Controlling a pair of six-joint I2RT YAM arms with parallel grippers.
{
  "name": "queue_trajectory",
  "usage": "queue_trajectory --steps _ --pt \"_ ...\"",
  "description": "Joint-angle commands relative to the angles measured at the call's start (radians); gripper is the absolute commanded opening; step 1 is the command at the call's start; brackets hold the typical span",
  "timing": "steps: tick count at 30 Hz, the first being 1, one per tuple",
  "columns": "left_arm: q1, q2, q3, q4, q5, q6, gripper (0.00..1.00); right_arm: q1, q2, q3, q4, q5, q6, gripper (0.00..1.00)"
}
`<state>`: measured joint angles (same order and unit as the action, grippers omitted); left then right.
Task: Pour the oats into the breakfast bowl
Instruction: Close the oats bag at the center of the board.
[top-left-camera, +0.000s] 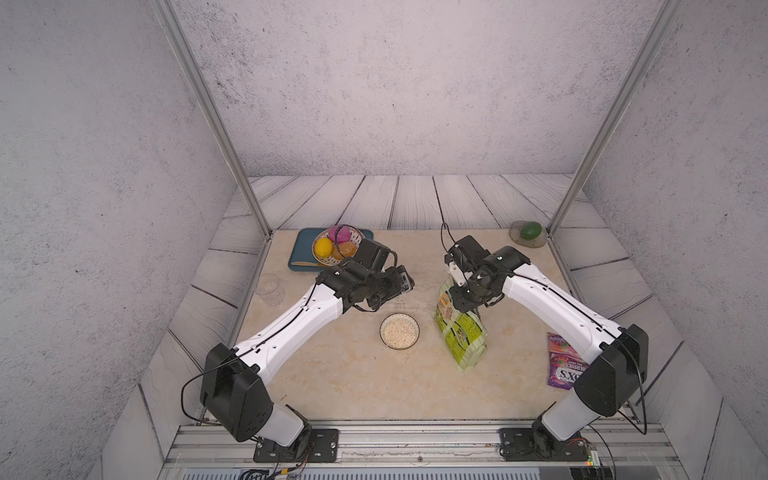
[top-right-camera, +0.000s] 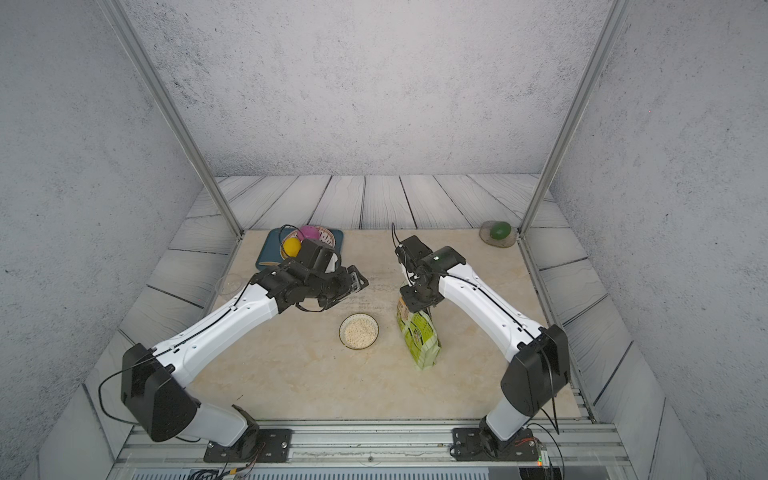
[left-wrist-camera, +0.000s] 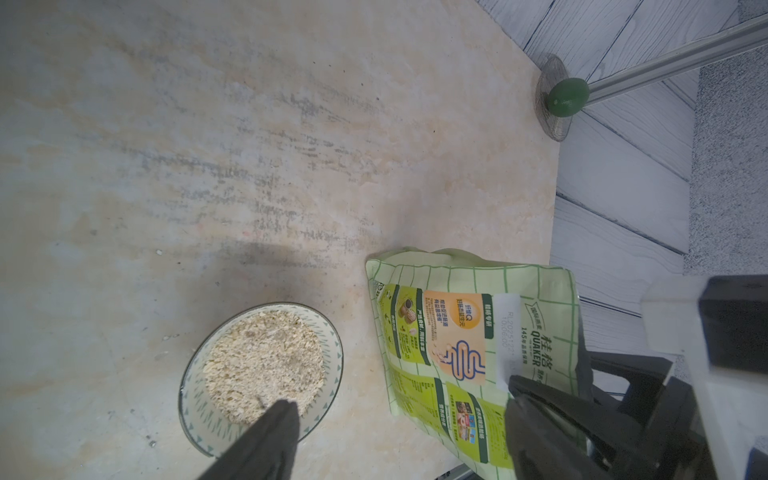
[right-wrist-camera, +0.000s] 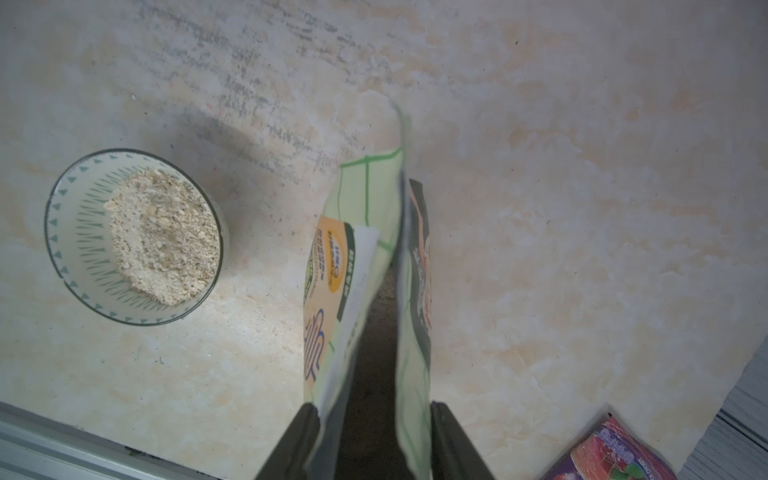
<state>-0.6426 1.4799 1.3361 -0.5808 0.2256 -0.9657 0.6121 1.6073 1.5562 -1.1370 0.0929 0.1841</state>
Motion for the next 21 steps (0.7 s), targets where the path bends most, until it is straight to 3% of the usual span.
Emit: queue_trajectory --steps 1,2,3,11,12,14,15,17,21 --pt "-0.005 -0.017 -0.005 -0.016 -0.002 0.001 0.83 -0.002 -0.022 0.004 -0.041 -0.023 0.013 0.26" --pt "-0.005 -0.017 -0.005 -0.015 -0.002 0.001 0.83 -0.002 -0.019 0.011 -0.047 -0.020 0.011 0.09" --pt "-0.005 -0.016 -0.003 -0.016 -0.001 0.001 0.83 -0.002 -0.016 0.018 -0.051 -0.015 0.009 0.00" --pt "-0.005 -0.006 0.012 -0.020 -0.003 -0.002 0.82 0.005 0.005 0.084 -0.110 0.025 -0.019 0.00" --pt "-0.005 -0.005 0.014 -0.022 -0.005 -0.001 0.82 0.004 0.004 0.087 -0.124 0.017 -0.012 0.02" --pt "-0.005 -0.005 0.014 -0.023 -0.008 -0.004 0.82 0.005 -0.017 0.062 -0.124 -0.006 0.000 0.34" --pt "-0.005 -0.005 0.014 -0.022 -0.008 -0.005 0.82 0.005 -0.032 0.043 -0.119 -0.009 0.004 0.43" --pt "-0.005 -0.003 0.014 -0.019 -0.007 -0.007 0.82 0.006 -0.064 0.002 -0.112 -0.009 0.009 0.49" --pt "-0.005 0.012 0.023 -0.016 0.002 -0.012 0.82 0.006 -0.115 -0.084 -0.102 -0.025 0.017 0.47"
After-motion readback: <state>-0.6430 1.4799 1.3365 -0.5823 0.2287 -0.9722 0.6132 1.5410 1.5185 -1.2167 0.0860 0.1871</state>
